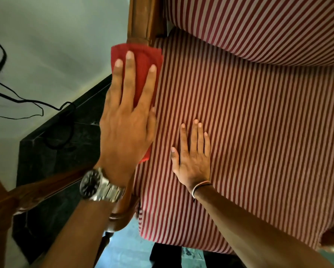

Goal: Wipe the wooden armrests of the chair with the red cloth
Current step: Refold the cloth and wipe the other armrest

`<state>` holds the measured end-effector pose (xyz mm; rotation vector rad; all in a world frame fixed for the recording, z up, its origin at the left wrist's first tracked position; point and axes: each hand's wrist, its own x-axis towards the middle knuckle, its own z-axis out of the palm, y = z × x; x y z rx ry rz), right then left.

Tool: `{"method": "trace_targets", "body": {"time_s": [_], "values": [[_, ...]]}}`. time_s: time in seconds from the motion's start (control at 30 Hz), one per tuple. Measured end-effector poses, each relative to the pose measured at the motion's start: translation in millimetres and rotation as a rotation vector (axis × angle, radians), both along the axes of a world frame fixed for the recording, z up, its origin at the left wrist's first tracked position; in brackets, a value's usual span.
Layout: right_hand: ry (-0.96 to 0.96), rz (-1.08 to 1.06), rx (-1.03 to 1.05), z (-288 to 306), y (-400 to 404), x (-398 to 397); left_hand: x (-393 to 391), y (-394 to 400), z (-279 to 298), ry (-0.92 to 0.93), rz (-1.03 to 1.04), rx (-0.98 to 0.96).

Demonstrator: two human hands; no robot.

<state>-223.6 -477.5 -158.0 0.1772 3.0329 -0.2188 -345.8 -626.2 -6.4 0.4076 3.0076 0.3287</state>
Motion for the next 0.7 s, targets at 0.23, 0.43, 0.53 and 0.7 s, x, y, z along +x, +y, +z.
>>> {"method": "trace_targets", "body": {"time_s": [0.23,0.43,0.53,0.7], "values": [[0.008,-0.003,0.002,4,0,-2,102,-30,3,-0.056,-0.009,-0.013],[-0.001,-0.018,-0.014,3,-2,0,71,-22,3,-0.063,-0.04,-0.056],[0.001,-0.01,-0.021,3,-1,0,21,-7,2,-0.033,-0.036,-0.045],[-0.001,-0.002,-0.005,1,0,0,3,1,2,-0.012,-0.003,-0.024]]}}
